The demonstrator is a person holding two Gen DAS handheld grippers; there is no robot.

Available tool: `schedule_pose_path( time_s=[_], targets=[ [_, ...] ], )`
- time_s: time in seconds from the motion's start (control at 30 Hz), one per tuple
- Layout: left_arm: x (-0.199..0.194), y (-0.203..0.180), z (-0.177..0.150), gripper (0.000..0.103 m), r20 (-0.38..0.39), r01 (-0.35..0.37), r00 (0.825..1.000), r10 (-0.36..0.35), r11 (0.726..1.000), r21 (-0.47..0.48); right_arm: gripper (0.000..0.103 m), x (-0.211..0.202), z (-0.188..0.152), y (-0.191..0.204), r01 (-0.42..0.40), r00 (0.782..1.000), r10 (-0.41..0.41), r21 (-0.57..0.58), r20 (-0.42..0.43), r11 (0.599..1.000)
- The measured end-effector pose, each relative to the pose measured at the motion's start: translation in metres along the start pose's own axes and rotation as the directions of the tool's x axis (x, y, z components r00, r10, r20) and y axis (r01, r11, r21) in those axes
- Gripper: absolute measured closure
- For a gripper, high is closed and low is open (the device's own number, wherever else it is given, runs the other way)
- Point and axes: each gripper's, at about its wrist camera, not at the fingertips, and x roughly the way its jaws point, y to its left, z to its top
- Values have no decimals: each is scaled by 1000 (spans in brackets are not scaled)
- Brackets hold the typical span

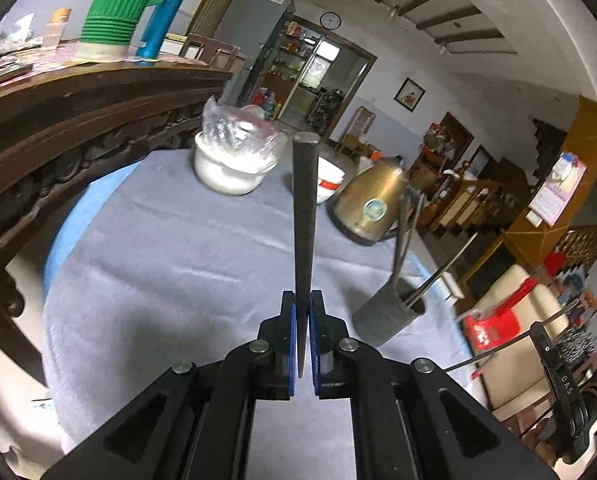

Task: Organize utensils
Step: 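Lower both chopsticks into the cup and open both tools to release them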

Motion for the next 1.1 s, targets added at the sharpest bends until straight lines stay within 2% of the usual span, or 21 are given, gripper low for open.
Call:
schedule_pose_path(
  time_s=[0.13, 0.47, 0.67, 1.1],
  targets=[
    [4, -14, 16, 97, 17, 39, 999, -39, 999, 2, 97, 0, 24, -6, -22, 999, 20, 42, 38, 999],
    [19, -54, 47, 97, 35, 119, 992, -121, 992, 45, 97, 8, 54, -15, -34, 997, 28, 86, 71, 996],
    [38, -77, 52, 97, 7, 114, 993, -115, 989, 93, 97, 13, 59, -15, -37, 997, 31, 84, 77, 996],
    [63, -103, 62, 97, -48, 130, 991, -125, 984, 123, 97, 21, 66, -16, -36, 997, 31, 71, 69, 997]
  ],
)
